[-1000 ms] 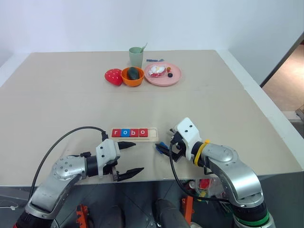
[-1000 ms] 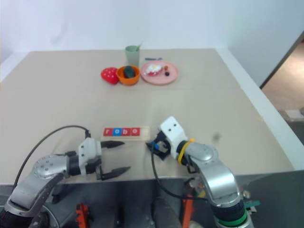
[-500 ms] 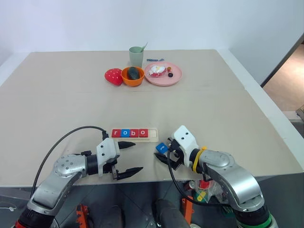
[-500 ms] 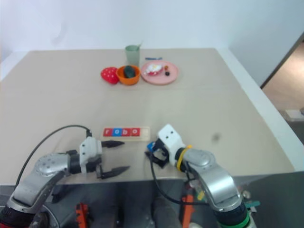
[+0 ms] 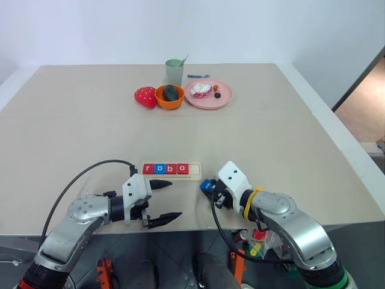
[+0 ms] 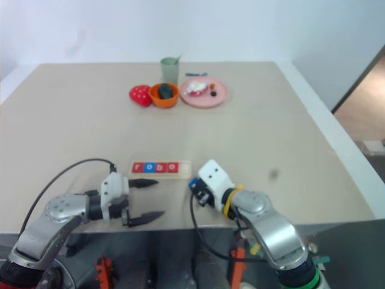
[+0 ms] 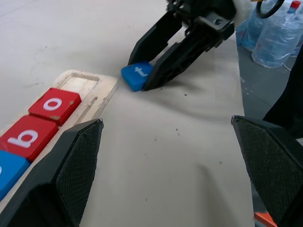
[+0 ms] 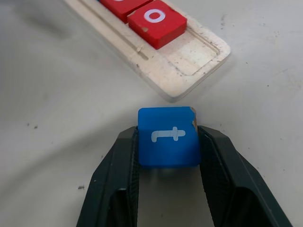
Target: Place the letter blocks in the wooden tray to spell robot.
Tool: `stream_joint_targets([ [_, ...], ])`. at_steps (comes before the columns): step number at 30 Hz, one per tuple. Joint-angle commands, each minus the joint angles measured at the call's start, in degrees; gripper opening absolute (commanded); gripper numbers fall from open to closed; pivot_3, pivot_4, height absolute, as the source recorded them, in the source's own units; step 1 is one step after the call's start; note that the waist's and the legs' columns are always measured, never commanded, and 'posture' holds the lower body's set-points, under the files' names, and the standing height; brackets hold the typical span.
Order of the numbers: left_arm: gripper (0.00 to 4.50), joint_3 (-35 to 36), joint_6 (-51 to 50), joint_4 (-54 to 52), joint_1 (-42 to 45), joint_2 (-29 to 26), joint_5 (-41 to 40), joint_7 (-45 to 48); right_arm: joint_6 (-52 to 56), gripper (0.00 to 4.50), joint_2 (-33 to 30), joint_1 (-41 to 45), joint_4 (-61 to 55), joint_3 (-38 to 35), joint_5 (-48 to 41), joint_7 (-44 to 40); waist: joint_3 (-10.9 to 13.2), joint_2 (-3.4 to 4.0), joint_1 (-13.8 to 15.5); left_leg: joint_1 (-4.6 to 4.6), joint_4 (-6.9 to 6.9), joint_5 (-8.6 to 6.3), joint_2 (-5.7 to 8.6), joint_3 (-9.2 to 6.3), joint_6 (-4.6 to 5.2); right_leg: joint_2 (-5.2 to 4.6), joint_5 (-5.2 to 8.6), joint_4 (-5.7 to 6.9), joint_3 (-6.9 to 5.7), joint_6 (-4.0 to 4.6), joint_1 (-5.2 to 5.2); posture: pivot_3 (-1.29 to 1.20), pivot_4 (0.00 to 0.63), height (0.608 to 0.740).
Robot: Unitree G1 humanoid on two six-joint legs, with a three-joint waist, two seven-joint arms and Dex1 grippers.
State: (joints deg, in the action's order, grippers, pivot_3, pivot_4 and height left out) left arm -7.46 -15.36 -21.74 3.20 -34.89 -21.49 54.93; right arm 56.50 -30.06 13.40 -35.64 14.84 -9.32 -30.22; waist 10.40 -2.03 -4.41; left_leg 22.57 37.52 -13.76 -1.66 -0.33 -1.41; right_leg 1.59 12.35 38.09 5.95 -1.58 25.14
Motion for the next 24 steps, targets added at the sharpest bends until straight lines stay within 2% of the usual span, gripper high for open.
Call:
stream_joint_targets([
  [1, 4.5, 0.0, 1.6, -1.0, -0.2, 0.1, 0.5, -0.2, -9.0, 1.2, -5.1, 3.4, 5.0, -2.9, -1.2, -7.1, 0.0, 0.0, 0.0, 0.0, 0.01, 0.0, 0.0, 0.01, 0.0, 0.0, 0.0, -0.01, 0.01, 0.0, -0.01, 0.0, 0.15, 0.74],
  [6, 4.5, 0.1, 2.3, -0.1, 0.4, 0.7, 1.0, -0.3, -24.8, 1.2, -9.0, 14.5, 21.2, -3.3, -2.9, -20.1, 0.0, -0.04, -0.2, -0.1, 0.08, 0.01, 0.0, 0.2, 0.03, 0.02, 0.0, -0.02, 0.16, 0.13, -0.04, 0.0, 0.15, 0.74],
  [13, 4.5, -0.5, 2.9, 0.0, 0.3, 1.5, 1.5, -1.3, -39.4, 1.2, -3.6, 29.1, 43.4, 1.9, -1.0, -33.4, 0.0, -0.04, -0.3, -0.1, -0.05, -0.02, -0.11, 0.11, 0.12, 0.2, -0.14, 0.0, 0.14, -0.03, -0.02, 0.0, 0.15, 0.74],
  [18, 4.5, 0.1, 2.8, -0.6, -0.6, 1.7, 1.8, -2.4, -44.1, 1.2, -1.2, 32.8, 50.3, 5.0, 0.3, -40.7, 0.0, -0.03, 0.0, 0.0, -0.05, -0.08, -0.09, 0.09, 0.18, 0.11, -0.04, -0.02, 0.1, -0.05, 0.03, 0.0, 0.15, 0.74],
  [24, 4.5, 0.2, 2.8, -1.4, -1.2, 1.6, 1.9, -3.4, -46.7, 1.2, 1.2, 34.4, 55.4, 5.5, 2.3, -42.5, 0.1, -0.03, 0.0, 0.02, 0.01, -0.09, -0.05, 0.1, 0.19, 0.0, -0.04, -0.01, 0.09, -0.07, 0.02, 0.0, 0.15, 0.74],
])
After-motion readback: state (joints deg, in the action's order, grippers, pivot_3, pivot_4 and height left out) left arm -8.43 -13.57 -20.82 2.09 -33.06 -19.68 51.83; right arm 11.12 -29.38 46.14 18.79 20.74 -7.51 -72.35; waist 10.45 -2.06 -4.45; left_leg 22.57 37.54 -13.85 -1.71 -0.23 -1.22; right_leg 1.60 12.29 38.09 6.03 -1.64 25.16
